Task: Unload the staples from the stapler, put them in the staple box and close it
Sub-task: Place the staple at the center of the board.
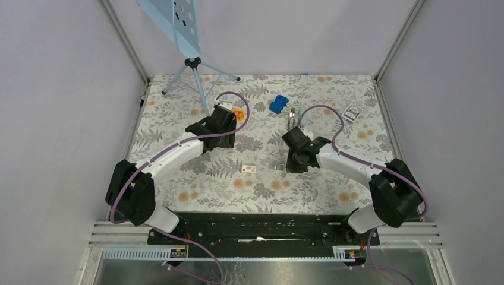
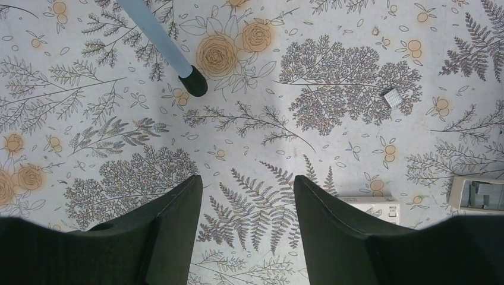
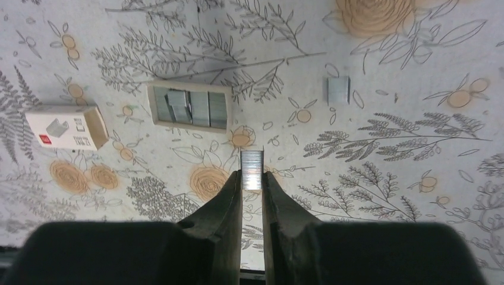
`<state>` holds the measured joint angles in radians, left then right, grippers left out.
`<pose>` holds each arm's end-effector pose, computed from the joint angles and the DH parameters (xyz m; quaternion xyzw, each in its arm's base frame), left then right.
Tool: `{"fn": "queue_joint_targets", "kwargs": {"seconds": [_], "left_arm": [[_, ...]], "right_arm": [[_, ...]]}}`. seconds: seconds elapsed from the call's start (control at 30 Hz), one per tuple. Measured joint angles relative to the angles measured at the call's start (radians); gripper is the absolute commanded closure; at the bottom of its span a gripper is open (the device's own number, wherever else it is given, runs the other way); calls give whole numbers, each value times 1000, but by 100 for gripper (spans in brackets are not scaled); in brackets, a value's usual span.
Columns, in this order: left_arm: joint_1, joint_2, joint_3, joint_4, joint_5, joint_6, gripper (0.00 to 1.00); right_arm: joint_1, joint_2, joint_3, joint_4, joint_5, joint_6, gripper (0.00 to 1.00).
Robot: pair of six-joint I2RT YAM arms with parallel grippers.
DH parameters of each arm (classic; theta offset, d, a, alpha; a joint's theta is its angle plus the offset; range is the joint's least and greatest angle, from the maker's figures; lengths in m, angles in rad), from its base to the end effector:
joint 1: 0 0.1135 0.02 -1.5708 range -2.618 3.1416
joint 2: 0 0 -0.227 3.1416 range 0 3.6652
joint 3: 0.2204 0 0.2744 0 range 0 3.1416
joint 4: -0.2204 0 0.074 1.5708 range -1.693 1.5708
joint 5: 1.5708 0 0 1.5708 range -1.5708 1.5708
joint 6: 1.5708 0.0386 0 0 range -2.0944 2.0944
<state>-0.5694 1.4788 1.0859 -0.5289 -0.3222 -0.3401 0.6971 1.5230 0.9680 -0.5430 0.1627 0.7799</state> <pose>0.2899 -0.1710 0.2043 0.0562 0.9352 -0.0017 0.3495 0.2489 0.2002 0.1503 0.0591 0.9674 0.0987 0.2258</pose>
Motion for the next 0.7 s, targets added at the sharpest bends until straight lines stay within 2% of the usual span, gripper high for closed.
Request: {"fn": "queue_joint_targets", "kwargs": {"seconds": [0.3,0.57,0.63,0.7], "left_arm": [[0,0,0,0,4,0,38],[0,0,0,0,6,0,38],[0,0,0,0,8,0,38],[0,0,0,0,11,0,38]], "right_arm": [[-26,-175,-274,238,-226,8,89],[-48,-254,-367,336,-278,55,90],[-61,-262,-380,342,-278,70,85],[-71,-267,-398,356,-281,81,69]]}}
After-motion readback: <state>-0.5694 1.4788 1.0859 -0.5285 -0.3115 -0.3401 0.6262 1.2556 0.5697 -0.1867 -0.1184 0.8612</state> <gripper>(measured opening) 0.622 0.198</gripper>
